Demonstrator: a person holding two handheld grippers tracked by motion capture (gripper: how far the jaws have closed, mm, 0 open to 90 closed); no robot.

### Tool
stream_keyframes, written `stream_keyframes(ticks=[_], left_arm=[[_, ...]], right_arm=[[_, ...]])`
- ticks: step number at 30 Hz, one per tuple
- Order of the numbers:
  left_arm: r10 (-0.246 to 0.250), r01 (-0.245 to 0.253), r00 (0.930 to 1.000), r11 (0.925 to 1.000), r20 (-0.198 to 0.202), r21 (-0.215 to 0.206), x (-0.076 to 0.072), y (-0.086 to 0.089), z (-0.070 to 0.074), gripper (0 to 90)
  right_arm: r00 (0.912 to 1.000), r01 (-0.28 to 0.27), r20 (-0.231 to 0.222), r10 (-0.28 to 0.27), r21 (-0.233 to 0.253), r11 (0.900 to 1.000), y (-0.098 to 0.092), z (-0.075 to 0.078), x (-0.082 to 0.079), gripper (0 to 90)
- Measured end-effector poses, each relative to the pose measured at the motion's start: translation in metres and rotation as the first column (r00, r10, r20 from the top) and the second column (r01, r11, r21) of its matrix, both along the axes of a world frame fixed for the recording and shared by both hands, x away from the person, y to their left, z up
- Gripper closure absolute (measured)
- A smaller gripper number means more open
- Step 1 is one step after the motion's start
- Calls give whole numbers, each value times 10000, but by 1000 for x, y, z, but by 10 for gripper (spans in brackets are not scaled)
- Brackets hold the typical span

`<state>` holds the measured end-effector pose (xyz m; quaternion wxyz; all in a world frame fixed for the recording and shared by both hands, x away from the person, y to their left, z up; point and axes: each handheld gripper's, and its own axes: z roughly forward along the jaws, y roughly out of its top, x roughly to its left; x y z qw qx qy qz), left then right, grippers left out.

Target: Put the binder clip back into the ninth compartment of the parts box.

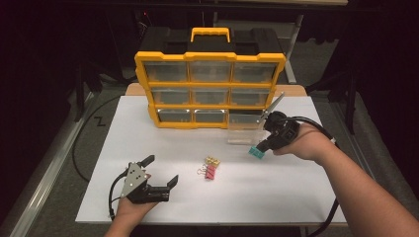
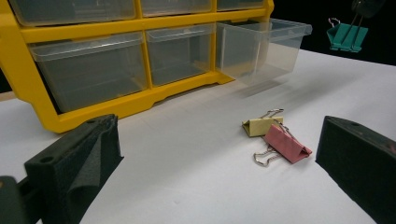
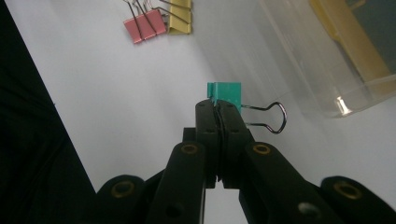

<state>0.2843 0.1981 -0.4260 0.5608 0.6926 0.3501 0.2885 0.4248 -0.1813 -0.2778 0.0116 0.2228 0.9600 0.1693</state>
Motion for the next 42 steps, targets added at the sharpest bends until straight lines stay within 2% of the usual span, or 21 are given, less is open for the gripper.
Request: stream_keyframes(ticks=[12, 25, 42], left_arm=[[14, -14, 10000, 10000, 9, -17, 0, 0, 0, 5], [17, -16, 10000, 10000, 25, -31, 0, 0, 0, 4], [-98, 98, 9999, 10000, 41, -5, -1, 0, 0, 3]], right_arm=[[9998, -49, 203, 52, -164, 9999, 9, 19, 15, 900], [9997, -130, 197, 136, -302, 9995, 22, 27, 34, 900], [9990, -88, 440, 106, -410, 9991, 38, 41, 54, 900]])
